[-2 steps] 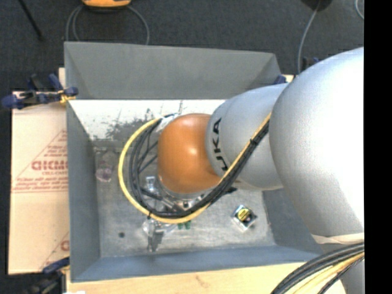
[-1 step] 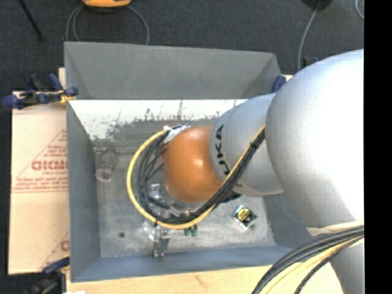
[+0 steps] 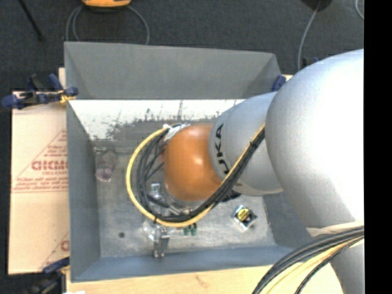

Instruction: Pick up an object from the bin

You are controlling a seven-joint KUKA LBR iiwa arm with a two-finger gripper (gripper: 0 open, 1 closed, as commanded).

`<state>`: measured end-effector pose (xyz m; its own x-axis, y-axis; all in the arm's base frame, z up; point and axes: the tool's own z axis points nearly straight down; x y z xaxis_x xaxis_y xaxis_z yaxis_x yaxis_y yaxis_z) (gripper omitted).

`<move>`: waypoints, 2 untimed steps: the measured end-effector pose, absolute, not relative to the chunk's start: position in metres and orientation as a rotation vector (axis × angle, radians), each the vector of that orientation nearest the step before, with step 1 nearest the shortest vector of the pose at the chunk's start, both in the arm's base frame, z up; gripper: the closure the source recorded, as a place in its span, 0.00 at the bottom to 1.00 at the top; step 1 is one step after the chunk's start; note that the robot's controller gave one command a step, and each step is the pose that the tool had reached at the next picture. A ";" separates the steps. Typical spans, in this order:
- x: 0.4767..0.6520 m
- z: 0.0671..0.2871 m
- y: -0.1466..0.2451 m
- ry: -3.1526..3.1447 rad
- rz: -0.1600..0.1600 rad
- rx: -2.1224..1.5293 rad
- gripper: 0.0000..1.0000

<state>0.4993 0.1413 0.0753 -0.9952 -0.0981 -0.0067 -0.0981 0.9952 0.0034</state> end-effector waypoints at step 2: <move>0.503 0.100 0.141 3.136 0.003 -0.140 1.00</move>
Offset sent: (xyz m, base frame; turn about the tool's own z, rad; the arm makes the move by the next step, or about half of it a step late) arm 0.0000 0.0000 0.0000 0.0000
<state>0.5030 0.1410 0.1002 -0.9960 -0.0890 -0.0022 -0.0890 0.9960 0.0018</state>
